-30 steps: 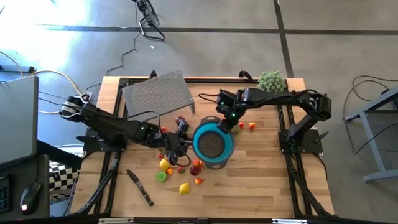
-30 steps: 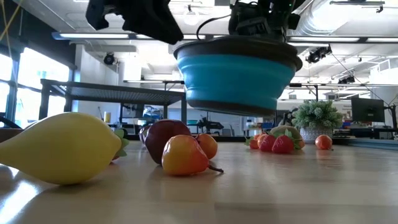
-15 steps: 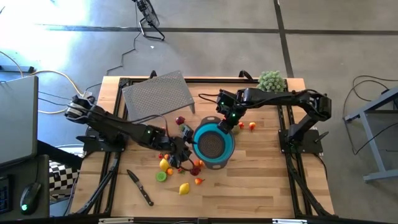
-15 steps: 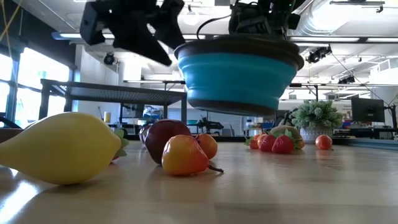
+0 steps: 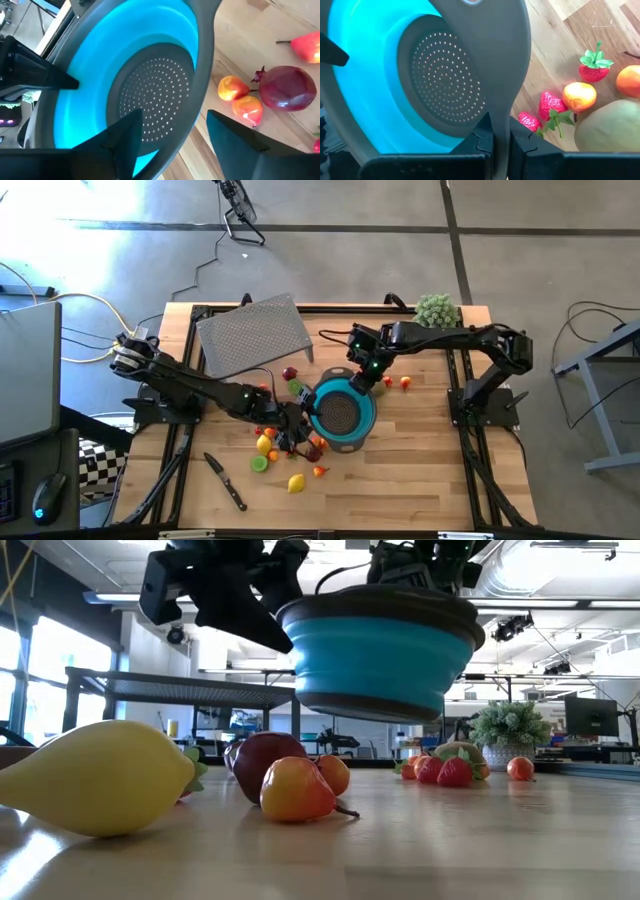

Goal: Pick & Place Fruit
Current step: Put the blue strainer bowl on the shelf

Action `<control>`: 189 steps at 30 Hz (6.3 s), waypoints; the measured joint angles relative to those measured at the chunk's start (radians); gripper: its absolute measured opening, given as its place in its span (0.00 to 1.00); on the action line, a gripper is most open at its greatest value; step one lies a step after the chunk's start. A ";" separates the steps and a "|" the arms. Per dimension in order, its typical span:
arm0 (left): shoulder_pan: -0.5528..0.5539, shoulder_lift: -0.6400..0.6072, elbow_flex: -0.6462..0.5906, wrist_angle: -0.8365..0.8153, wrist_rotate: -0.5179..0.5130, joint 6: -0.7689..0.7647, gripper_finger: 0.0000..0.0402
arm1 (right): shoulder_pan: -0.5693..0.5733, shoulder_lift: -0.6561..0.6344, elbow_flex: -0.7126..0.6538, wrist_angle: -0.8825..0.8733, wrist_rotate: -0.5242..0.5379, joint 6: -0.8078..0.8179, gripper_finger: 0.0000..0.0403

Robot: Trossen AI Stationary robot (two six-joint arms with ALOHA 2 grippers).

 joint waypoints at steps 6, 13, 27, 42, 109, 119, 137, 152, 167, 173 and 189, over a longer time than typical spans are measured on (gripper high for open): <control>0.000 0.000 0.000 -0.001 0.005 0.003 0.32 | 0.000 0.000 0.000 0.001 0.001 0.009 0.02; 0.000 0.000 0.000 -0.008 0.023 0.016 0.15 | 0.000 0.000 0.000 0.007 -0.008 0.028 0.02; -0.001 0.000 0.000 -0.020 0.024 -0.005 0.12 | -0.001 0.000 0.001 0.050 -0.043 0.023 0.09; -0.002 -0.002 0.000 -0.048 0.012 -0.004 0.03 | -0.006 -0.007 0.000 0.137 -0.072 -0.003 0.32; 0.075 -0.021 0.210 -0.255 -0.140 -0.123 0.03 | 0.194 -0.705 -0.795 0.893 0.107 -0.250 0.00; 0.188 -0.021 0.518 -0.613 -0.144 -0.193 0.03 | 0.187 -0.754 -0.832 0.937 0.146 -0.342 0.00; 0.514 -0.028 0.662 -1.152 -0.211 -0.708 0.03 | 0.187 -0.754 -0.832 0.943 0.185 -0.396 0.00; 0.549 0.099 0.661 -1.163 -0.229 -0.633 0.03 | 0.187 -0.753 -0.831 0.943 0.186 -0.393 0.00; 0.549 0.112 0.661 -1.196 -0.157 -0.636 0.03 | 0.187 -0.753 -0.831 0.942 0.212 -0.394 0.00; 0.550 0.112 0.661 -1.202 -0.191 -0.640 0.03 | 0.187 -0.753 -0.831 0.942 0.212 -0.393 0.00; 0.550 0.112 0.661 -1.337 -0.204 -0.944 0.03 | 0.187 -0.753 -0.831 0.933 0.209 -0.393 0.01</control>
